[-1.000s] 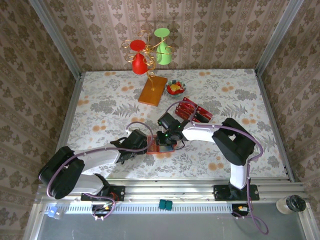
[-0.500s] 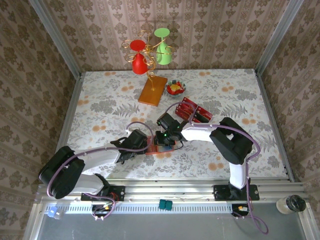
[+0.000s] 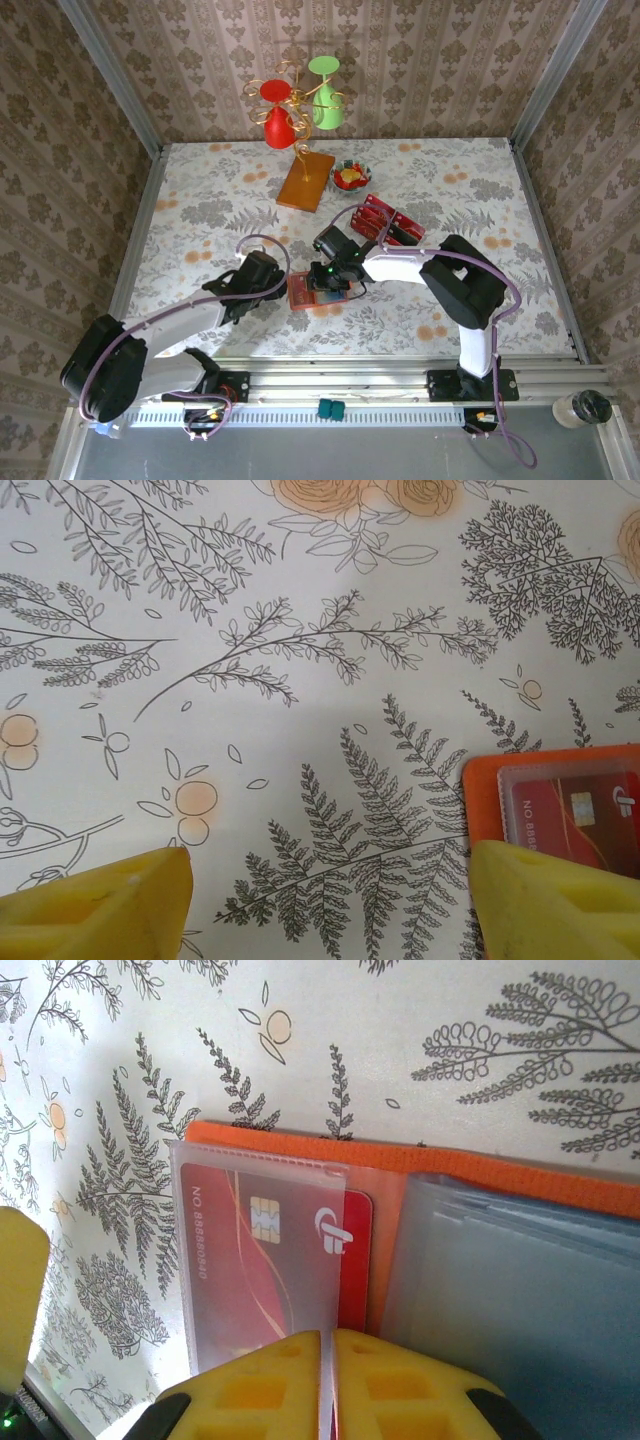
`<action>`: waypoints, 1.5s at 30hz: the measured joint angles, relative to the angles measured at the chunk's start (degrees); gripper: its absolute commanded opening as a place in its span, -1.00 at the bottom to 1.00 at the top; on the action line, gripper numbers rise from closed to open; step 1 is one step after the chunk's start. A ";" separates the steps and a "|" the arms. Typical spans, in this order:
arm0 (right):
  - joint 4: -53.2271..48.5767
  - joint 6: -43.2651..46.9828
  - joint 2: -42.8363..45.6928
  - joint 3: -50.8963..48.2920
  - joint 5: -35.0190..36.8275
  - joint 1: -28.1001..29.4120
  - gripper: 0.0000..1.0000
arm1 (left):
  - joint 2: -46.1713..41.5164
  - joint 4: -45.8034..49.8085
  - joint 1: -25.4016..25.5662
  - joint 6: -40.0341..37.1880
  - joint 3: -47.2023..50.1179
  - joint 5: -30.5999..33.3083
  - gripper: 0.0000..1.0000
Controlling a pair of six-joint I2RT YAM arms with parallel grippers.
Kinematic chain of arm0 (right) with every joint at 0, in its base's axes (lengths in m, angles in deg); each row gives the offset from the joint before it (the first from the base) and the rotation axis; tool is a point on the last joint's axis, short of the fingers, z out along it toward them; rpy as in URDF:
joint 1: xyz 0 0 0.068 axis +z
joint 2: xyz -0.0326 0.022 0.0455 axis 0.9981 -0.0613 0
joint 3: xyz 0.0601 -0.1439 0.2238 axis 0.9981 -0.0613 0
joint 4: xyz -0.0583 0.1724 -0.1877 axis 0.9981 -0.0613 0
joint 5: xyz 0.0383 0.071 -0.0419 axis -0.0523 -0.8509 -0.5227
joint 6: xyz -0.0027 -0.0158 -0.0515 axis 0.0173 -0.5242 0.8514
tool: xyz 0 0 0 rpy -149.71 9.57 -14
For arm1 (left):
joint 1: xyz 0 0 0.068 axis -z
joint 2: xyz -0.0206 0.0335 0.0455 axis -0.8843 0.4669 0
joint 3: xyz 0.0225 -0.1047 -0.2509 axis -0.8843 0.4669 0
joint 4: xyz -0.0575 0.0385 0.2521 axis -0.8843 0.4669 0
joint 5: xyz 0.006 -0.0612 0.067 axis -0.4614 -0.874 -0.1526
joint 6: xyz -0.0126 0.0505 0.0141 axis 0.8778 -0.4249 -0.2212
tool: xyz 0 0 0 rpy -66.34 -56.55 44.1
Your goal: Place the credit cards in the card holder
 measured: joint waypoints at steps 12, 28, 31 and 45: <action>-1.44 0.26 0.44 0.55 0.04 0.00 -0.73 | 2.86 -1.33 -0.13 -0.24 0.00 -3.76 0.45; -4.74 2.23 2.91 1.20 1.33 -0.07 -0.88 | 6.75 -3.91 0.37 -0.24 0.37 -4.26 0.38; -5.53 2.58 2.91 1.33 1.53 -0.07 -0.91 | 6.86 -3.93 0.37 -0.24 0.37 -4.11 0.38; -5.60 3.04 0.42 2.62 1.29 -0.04 -0.97 | 6.99 -4.00 0.68 -0.24 0.37 -3.65 0.37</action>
